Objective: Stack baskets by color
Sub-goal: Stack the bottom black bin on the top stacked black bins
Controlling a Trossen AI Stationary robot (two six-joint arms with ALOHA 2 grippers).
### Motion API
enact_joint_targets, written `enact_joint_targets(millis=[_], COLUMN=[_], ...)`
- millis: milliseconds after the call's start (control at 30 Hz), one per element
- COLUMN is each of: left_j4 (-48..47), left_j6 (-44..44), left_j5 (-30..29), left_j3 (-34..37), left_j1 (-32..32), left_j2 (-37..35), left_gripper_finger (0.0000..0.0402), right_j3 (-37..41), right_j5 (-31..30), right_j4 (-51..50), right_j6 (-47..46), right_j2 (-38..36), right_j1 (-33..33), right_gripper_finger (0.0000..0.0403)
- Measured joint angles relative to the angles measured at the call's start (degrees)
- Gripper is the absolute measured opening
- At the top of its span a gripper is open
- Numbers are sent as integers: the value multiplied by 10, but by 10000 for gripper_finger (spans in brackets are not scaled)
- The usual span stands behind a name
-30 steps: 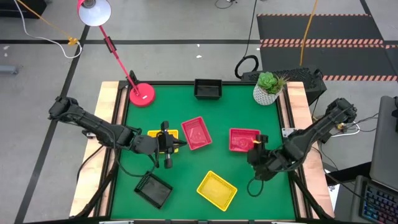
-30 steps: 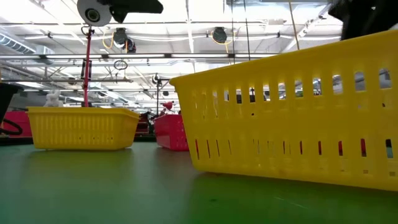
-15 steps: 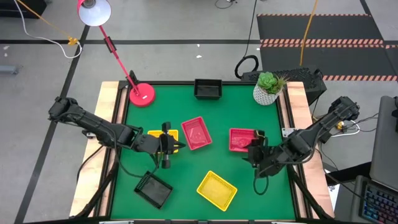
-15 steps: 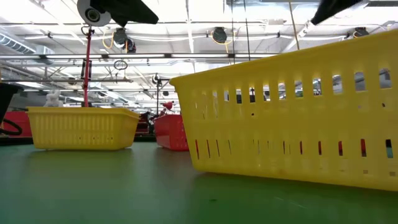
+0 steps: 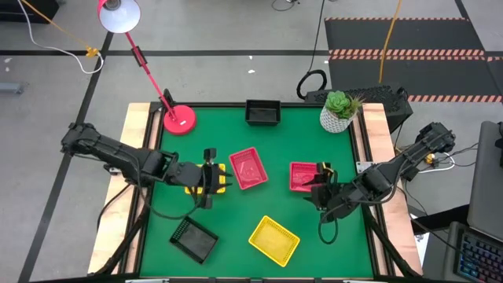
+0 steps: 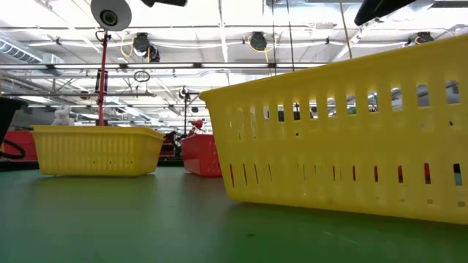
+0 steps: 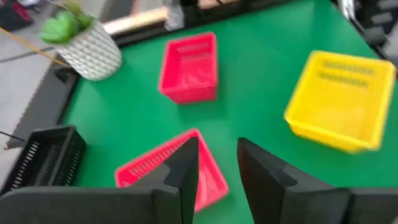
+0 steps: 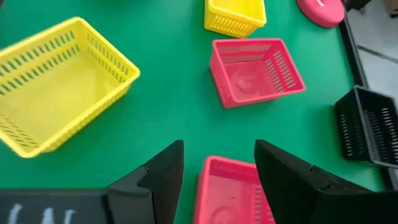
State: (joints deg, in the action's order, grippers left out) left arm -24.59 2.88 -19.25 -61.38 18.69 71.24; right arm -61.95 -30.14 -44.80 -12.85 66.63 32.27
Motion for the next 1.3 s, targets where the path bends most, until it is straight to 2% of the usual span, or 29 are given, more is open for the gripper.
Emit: enact_joint_targets(millis=[233, 467, 700, 833, 1000, 1300], left_j4=[-47, -146, -166, -172, -171, -155], left_j6=[-46, -187, -340, -384, -441, -478], left_j5=[-1, -3, 0, 36, 48, 70], left_j3=[-10, -10, -10, -9, -9, -10], left_j1=[61, 151, 253, 303, 334, 358], left_j2=[0, 31, 122, 179, 205, 174], left_gripper_finger=[120, 120, 120, 120, 120, 120], right_j3=[0, 0, 0, 0, 0, 0], right_j5=[-1, 2, 4, 4, 3, 0], right_j4=[25, 65, 68, 68, 68, 76], right_j6=[65, 82, 66, 72, 97, 141], right_j2=[0, 0, 0, 0, 0, 0], right_j1=[-50, -86, -88, -90, -93, -126], right_gripper_finger=[189, 189, 189, 189, 189, 189])
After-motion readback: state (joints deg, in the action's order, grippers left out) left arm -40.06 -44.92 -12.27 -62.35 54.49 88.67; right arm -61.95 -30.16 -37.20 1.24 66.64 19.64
